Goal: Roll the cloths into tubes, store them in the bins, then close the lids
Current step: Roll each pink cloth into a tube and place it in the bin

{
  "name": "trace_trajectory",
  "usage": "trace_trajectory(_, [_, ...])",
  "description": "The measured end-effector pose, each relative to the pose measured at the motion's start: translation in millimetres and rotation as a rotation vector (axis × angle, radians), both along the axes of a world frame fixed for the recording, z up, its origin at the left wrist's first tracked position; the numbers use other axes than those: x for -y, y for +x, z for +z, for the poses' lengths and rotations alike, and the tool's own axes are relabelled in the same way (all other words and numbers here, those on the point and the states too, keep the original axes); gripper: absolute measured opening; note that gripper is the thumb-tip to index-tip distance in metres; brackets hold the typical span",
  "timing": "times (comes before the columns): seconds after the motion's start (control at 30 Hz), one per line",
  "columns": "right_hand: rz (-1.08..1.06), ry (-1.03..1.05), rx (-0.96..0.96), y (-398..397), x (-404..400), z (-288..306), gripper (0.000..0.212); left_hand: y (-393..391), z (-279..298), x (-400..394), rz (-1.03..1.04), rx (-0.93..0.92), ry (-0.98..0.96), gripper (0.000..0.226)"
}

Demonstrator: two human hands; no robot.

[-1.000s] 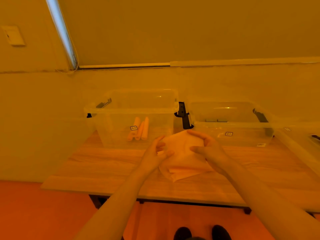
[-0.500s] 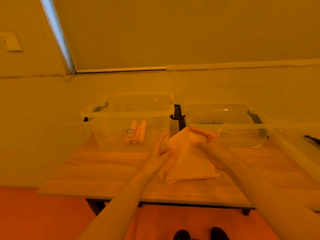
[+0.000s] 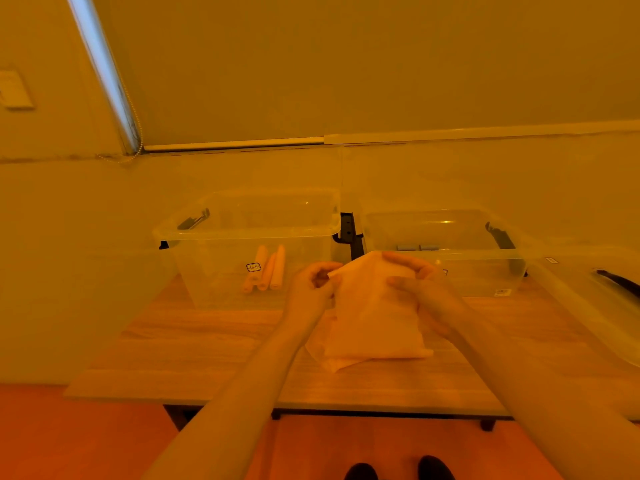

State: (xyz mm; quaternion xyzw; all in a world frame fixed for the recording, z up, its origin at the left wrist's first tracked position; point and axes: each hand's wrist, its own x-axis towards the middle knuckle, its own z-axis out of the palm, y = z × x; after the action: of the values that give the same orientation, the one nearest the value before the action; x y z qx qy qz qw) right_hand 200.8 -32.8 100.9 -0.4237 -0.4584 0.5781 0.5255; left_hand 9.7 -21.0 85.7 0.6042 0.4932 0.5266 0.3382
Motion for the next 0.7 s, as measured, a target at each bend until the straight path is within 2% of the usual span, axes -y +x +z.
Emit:
trace_trajectory(0.23, [0.002, 0.028, 0.039, 7.7, 1.6, 0.4, 0.042, 2.1, -7.9, 0.1, 0.105, -0.105, 0.033, 0.012])
trace_trajectory(0.47, [0.020, 0.013, 0.021, 11.0, 1.9, -1.7, 0.040, -5.7, -5.7, 2.2, 0.101, -0.200, 0.064, 0.016])
trace_trajectory(0.7, [-0.004, 0.080, 0.030, 11.2, -4.4, 18.7, 0.034, -13.4, 33.2, 3.2, 0.027, 0.053, -0.043, 0.015])
